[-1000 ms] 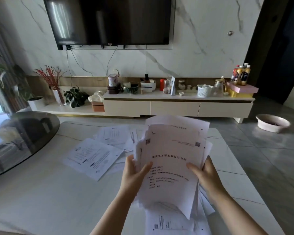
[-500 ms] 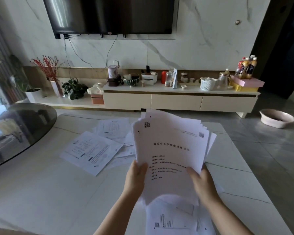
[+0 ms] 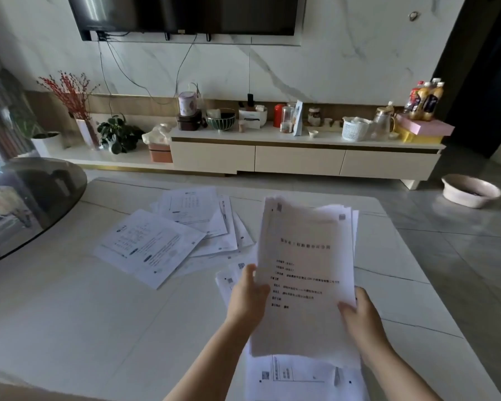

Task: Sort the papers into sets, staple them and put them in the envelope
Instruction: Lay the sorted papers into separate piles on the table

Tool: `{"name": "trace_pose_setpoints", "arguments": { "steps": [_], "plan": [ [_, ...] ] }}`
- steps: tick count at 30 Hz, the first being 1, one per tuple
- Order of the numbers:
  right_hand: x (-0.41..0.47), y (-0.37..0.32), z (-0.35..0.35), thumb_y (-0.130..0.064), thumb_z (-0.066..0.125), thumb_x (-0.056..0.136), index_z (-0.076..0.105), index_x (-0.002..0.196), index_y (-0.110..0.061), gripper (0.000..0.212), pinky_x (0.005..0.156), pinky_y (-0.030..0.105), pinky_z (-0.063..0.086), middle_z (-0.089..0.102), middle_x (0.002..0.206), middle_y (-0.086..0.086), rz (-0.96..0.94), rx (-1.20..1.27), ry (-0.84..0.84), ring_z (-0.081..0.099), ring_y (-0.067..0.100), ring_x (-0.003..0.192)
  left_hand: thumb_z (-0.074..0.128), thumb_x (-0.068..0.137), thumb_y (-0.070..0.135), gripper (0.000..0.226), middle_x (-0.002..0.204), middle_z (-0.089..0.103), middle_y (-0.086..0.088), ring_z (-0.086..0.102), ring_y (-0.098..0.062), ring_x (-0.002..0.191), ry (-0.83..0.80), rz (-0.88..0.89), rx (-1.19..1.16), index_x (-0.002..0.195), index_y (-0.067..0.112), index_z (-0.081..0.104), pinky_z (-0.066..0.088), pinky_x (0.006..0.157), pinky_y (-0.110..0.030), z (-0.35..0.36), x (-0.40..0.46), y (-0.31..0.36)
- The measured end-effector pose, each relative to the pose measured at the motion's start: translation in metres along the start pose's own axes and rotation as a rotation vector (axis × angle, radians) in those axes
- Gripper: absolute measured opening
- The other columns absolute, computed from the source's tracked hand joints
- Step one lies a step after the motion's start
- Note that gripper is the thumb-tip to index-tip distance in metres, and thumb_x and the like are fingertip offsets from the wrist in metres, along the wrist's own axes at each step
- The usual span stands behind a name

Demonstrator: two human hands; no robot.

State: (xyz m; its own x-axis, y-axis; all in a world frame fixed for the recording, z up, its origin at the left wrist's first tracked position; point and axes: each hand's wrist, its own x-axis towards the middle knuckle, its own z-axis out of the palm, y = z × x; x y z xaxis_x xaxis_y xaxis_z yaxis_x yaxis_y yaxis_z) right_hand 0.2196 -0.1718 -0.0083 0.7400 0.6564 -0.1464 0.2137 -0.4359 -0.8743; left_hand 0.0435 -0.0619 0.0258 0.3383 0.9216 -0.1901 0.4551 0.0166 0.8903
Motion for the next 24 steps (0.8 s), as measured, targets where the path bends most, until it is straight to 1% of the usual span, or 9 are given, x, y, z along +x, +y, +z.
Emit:
{"name": "trace_pose_setpoints", "arguments": {
  "steps": [1,3,6,8,10,14,18,22,24],
  "plan": [
    [0.003,0.005,0.003,0.0,0.049,0.089,0.053,0.116,-0.012,0.03,0.075,0.035,0.046,0.064,0.101,0.009,0.024,-0.031,-0.004,0.06,0.029,0.089,0.048,0.091,0.007,0.036,0.111,0.06,-0.005,0.06,-0.024,0.093,-0.054,-0.014,0.081,0.126,0.017,0.044,0.052,0.075,-0.032,0.005,0.004,-0.006],
    [0.01,0.016,0.01,0.001,0.047,0.089,0.054,0.116,-0.01,0.03,0.071,0.032,0.042,0.062,0.101,0.011,0.079,-0.069,0.005,0.058,0.029,0.089,0.045,0.092,0.006,0.046,0.127,0.053,-0.008,0.054,-0.025,0.111,-0.122,-0.02,0.27,0.137,0.016,0.04,0.047,0.088,-0.033,0.014,0.013,-0.02],
    [0.019,0.031,0.023,0.001,0.045,0.089,0.053,0.112,-0.006,0.025,0.07,0.032,0.039,0.059,0.1,0.014,0.156,-0.108,0.02,0.056,0.032,0.088,0.042,0.09,0.006,0.056,0.146,0.035,-0.01,0.028,-0.027,0.137,-0.158,-0.017,0.566,0.144,0.018,0.032,0.03,0.111,-0.039,0.02,0.026,-0.041],
    [0.024,0.04,0.031,-0.001,0.045,0.089,0.053,0.111,-0.007,0.024,0.069,0.033,0.039,0.06,0.1,0.016,0.169,-0.156,0.032,0.057,0.035,0.089,0.043,0.088,0.009,0.058,0.15,0.027,-0.012,0.014,-0.03,0.143,-0.137,-0.038,0.704,0.144,0.019,0.031,0.023,0.115,-0.041,0.019,0.032,-0.049],
    [0.028,0.044,0.036,-0.002,0.047,0.086,0.057,0.108,-0.009,0.024,0.069,0.033,0.04,0.062,0.102,0.016,0.167,-0.191,0.054,0.058,0.036,0.09,0.045,0.086,0.014,0.055,0.146,0.03,-0.01,0.02,-0.029,0.139,-0.101,-0.083,0.73,0.14,0.021,0.035,0.027,0.111,-0.038,0.016,0.037,-0.054],
    [0.033,0.039,0.037,0.0,0.049,0.08,0.06,0.091,-0.008,0.017,0.068,0.037,0.048,0.064,0.089,0.016,0.149,-0.225,0.057,0.059,0.038,0.079,0.047,0.087,0.011,0.047,0.134,0.043,-0.004,0.038,-0.025,0.125,-0.044,-0.112,0.65,0.133,0.022,0.045,0.038,0.099,-0.034,0.015,0.04,-0.053],
    [0.033,0.035,0.03,-0.001,0.048,0.083,0.059,0.106,-0.009,0.026,0.06,0.03,0.041,0.064,0.098,0.015,0.142,-0.223,0.019,0.057,0.032,0.075,0.053,0.085,0.012,0.038,0.119,0.051,-0.006,0.055,-0.025,0.106,-0.033,-0.139,0.456,0.122,0.017,0.054,0.049,0.088,-0.034,0.017,0.04,-0.052],
    [0.029,0.03,0.022,0.003,0.047,0.083,0.059,0.101,-0.005,0.023,0.056,0.028,0.034,0.064,0.086,0.014,0.131,-0.183,-0.025,0.049,0.026,0.066,0.061,0.084,0.009,0.049,0.106,0.056,-0.005,0.059,-0.023,0.086,-0.004,-0.321,-0.011,0.129,0.012,0.043,0.048,0.063,-0.028,0.017,0.038,-0.043],
    [0.028,0.028,0.019,0.004,0.048,0.081,0.06,0.098,-0.008,0.024,0.055,0.028,0.034,0.065,0.085,0.014,0.136,-0.155,-0.045,0.047,0.025,0.063,0.063,0.083,0.011,0.041,0.092,0.055,-0.001,0.056,-0.021,0.082,0.039,-0.375,-0.115,0.12,0.008,0.046,0.046,0.063,-0.028,0.018,0.037,-0.04]
  ]
}}
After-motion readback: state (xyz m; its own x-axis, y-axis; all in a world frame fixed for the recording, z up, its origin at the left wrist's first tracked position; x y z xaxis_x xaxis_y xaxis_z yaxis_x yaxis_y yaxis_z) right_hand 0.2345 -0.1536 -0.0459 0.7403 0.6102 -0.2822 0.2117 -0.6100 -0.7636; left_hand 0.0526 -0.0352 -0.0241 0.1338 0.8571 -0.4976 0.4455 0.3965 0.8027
